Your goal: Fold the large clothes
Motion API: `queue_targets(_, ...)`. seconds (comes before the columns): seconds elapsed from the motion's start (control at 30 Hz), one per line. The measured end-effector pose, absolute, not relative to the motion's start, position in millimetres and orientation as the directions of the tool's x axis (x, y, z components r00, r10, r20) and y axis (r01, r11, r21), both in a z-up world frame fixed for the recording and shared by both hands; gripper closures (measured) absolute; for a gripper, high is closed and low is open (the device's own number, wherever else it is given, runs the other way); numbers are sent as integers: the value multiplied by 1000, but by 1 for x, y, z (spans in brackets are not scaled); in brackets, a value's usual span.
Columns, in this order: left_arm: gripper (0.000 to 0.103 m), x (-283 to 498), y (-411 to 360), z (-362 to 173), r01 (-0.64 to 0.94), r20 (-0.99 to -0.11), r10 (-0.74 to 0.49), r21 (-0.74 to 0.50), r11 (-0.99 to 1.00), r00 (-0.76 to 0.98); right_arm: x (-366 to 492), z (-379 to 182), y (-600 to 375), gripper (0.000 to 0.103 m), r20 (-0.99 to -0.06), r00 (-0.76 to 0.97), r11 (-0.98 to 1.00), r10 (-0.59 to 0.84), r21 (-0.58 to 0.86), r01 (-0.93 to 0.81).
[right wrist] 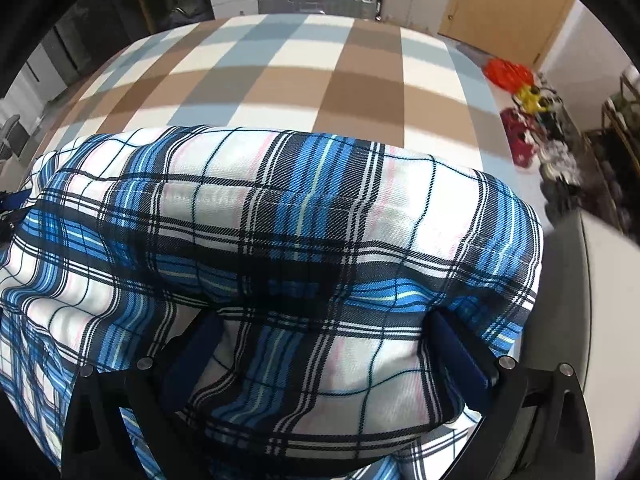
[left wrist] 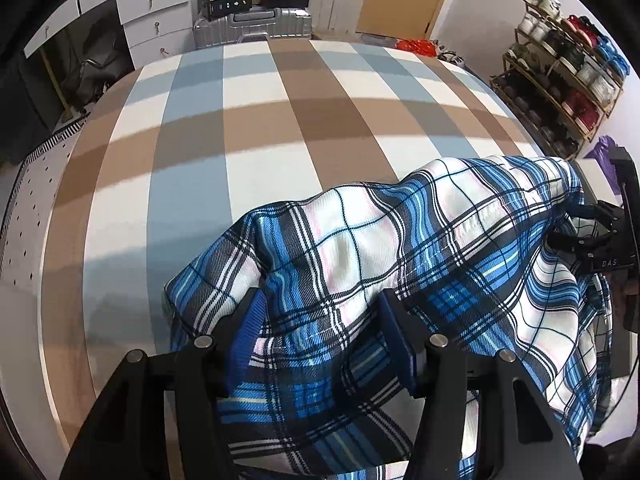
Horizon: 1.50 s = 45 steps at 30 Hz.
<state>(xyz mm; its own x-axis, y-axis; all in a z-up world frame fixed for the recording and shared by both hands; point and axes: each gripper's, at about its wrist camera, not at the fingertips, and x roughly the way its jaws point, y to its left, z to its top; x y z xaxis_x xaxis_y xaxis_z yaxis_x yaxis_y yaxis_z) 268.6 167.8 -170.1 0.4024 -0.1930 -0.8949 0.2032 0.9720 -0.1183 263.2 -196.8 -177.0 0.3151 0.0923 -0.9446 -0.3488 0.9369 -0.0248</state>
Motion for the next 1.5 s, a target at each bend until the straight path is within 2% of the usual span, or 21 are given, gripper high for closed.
queue_targets(0.2, 50, 297, 178, -167, 174, -892, -214, -156, 972, 398, 307, -177, -192, 0, -927, 356, 926, 117, -28, -378)
queue_targets(0.3, 50, 293, 185, -151, 110, -894, -217, -189, 976, 391, 298, -167, -195, 0, -919, 372, 930, 130, -18, -368)
queue_targets(0.47, 50, 256, 175, -101, 156, -846, -270, -222, 962, 460, 266, -142, -214, 0, -866, 403, 921, 296, 147, -360)
queue_targets(0.53, 50, 244, 163, -89, 186, -836, -290, -227, 956, 466, 250, -138, -209, 0, -859, 402, 914, 318, 165, -371)
queue_targets(0.67, 50, 236, 134, -103, 275, -869, -264, -156, 949, 418, 234, -155, -188, 0, -897, 384, 914, 220, 52, -402)
queue_targets(0.77, 50, 247, 136, -143, 249, -930, -152, -69, 966, 334, 231, -179, -187, 0, -941, 323, 930, 105, -22, -366)
queue_targets(0.87, 50, 248, 150, -163, 202, -941, -151, -92, 975, 302, 226, -171, -206, 0, -932, 317, 953, 175, 79, -294)
queue_targets(1.1, 50, 236, 156, -153, 187, -934, -130, -69, 980, 334, 201, -140, -218, 0, -845, 302, 884, 442, 351, -311)
queue_targets(1.23, 50, 231, 164, -140, 145, -925, -150, -105, 984, 349, 193, -148, -185, 0, -843, 211, 839, 494, 400, -369)
queue_targets(1.33, 50, 228, 162, -134, 141, -922, -157, -113, 983, 354, 188, -143, -152, 0, -872, 239, 849, 427, 296, -437)
queue_targets(1.43, 50, 225, 164, -130, 150, -920, -155, -107, 983, 359, 173, -137, -119, 0, -899, 336, 829, 281, 51, -557)
queue_targets(1.5, 50, 225, 166, -130, 154, -919, -154, -104, 983, 362, 171, -137, -105, 0, -896, 384, 795, 224, -60, -603)
